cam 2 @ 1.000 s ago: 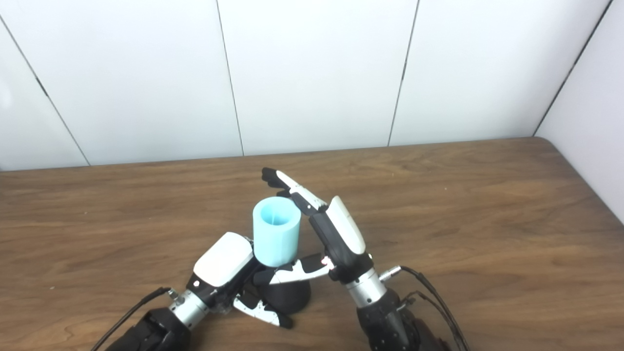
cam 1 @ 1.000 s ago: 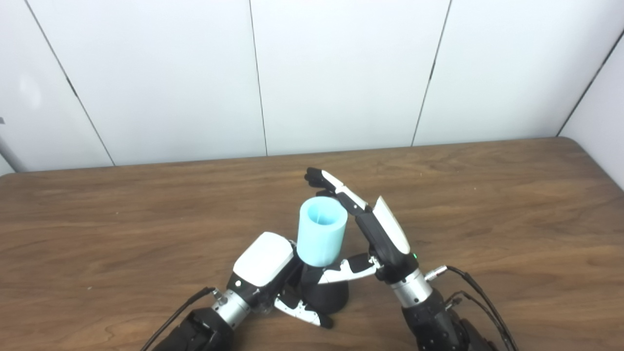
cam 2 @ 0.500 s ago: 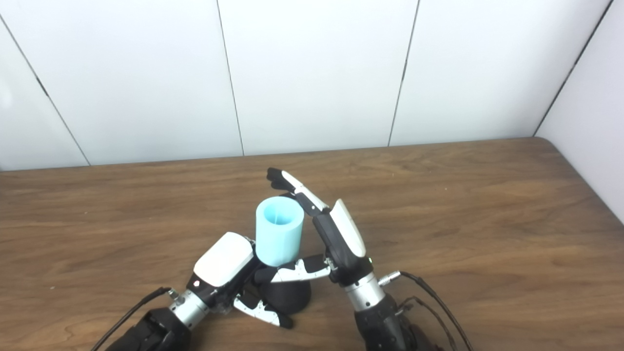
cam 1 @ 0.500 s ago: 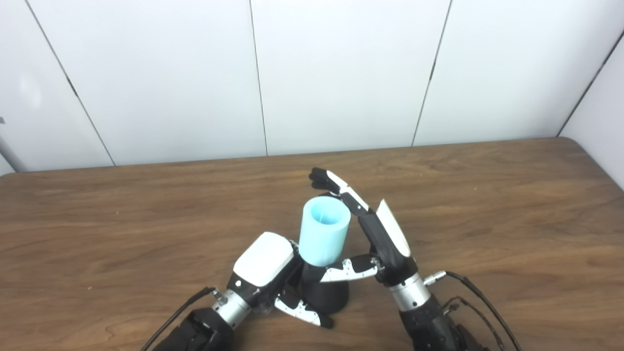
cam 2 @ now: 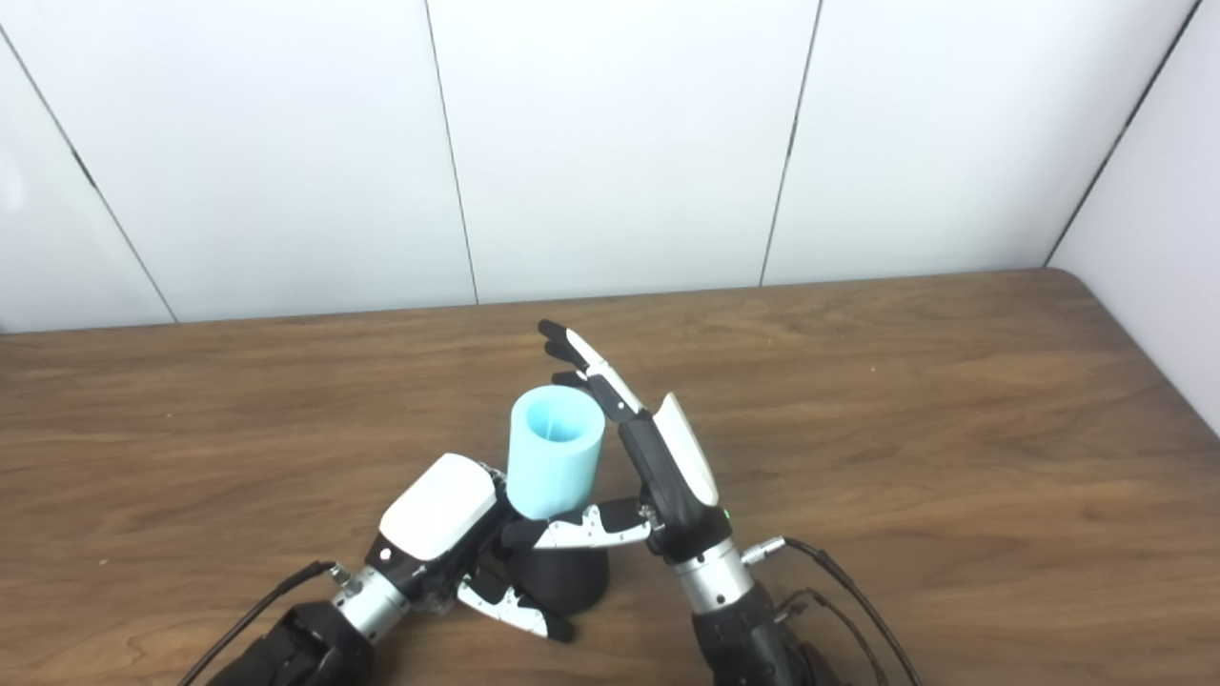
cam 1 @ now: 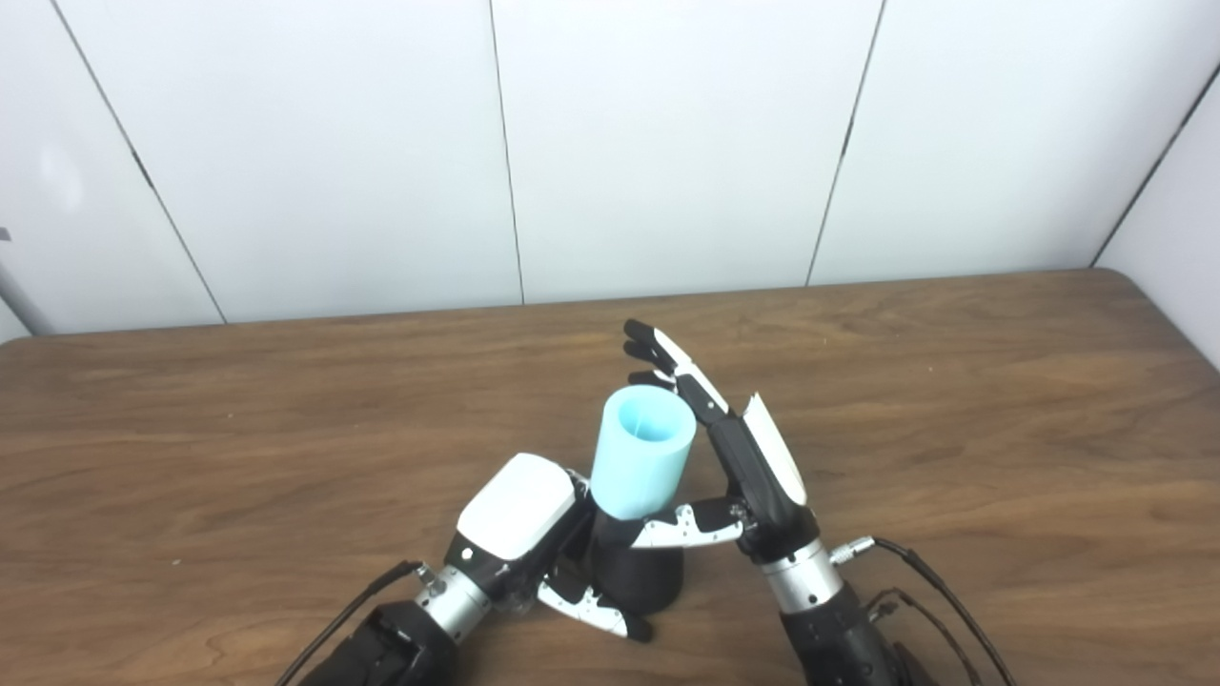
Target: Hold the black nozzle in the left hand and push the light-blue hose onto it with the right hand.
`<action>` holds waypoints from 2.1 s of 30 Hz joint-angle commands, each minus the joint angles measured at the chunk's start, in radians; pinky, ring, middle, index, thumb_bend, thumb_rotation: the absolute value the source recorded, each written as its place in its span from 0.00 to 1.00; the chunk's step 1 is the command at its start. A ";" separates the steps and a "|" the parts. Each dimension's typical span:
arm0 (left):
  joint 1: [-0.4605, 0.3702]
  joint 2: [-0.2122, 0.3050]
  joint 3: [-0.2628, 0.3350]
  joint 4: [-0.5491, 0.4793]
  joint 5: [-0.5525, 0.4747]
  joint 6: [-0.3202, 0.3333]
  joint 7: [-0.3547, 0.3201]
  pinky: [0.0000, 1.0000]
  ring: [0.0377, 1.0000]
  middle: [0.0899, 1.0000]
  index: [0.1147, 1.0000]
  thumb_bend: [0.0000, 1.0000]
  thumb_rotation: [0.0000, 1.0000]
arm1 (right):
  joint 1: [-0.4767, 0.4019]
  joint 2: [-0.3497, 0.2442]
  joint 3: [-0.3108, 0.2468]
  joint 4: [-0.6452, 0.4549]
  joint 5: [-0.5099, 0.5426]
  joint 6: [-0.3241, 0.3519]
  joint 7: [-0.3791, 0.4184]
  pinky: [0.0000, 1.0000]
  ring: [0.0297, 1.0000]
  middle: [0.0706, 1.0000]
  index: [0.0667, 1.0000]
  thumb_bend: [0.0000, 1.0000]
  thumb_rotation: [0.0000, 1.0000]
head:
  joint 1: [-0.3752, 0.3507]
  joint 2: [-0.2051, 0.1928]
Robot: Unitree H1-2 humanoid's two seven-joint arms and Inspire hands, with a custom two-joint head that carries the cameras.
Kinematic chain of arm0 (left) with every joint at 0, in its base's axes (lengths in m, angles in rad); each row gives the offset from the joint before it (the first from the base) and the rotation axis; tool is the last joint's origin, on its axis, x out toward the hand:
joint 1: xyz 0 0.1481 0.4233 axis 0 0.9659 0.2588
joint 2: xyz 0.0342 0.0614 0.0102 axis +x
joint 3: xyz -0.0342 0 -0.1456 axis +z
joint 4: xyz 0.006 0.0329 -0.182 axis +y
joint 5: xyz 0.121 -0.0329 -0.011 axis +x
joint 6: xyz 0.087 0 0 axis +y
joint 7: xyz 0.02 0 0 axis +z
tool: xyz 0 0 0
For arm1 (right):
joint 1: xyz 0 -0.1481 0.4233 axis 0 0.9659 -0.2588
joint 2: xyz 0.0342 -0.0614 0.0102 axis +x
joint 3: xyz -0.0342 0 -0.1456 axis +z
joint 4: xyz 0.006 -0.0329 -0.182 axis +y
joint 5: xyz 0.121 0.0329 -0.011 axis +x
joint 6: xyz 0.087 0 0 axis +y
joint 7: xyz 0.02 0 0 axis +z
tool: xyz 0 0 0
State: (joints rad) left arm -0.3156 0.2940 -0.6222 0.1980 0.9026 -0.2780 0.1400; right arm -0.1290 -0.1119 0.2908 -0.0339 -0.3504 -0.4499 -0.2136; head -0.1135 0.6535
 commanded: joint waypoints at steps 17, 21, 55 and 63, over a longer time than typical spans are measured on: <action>0.107 0.012 -0.067 0.095 0.040 0.009 -0.073 0.10 0.12 0.16 0.41 0.52 0.04 | -0.062 -0.008 -0.066 -0.052 -0.043 -0.020 -0.074 0.72 0.82 0.87 0.88 1.00 0.58 | -0.008 -0.003; 0.104 0.010 -0.068 0.108 0.039 0.006 -0.067 0.11 0.12 0.16 0.41 0.52 0.04 | -0.068 -0.016 -0.095 -0.064 -0.062 -0.019 -0.079 0.72 0.83 0.86 0.87 1.00 0.62 | -0.009 -0.006; 0.095 0.018 -0.073 0.115 0.038 0.002 -0.071 0.11 0.12 0.16 0.41 0.52 0.04 | 0.104 -0.219 -0.202 -0.481 -0.261 0.062 0.216 0.84 0.94 0.92 0.90 0.96 0.83 | -0.016 -0.011; 0.095 0.018 -0.074 0.117 0.043 0.007 -0.068 0.10 0.12 0.16 0.41 0.52 0.04 | 0.142 -0.219 -0.200 -0.556 -0.316 0.115 0.340 0.89 1.00 0.97 0.93 0.99 0.86 | -0.017 -0.010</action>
State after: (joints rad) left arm -0.3221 0.2950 -0.6306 0.2059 0.9013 -0.2810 0.1462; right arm 0.0259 -0.3264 0.0988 -0.5459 -0.6644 -0.3423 0.1194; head -0.1289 0.6427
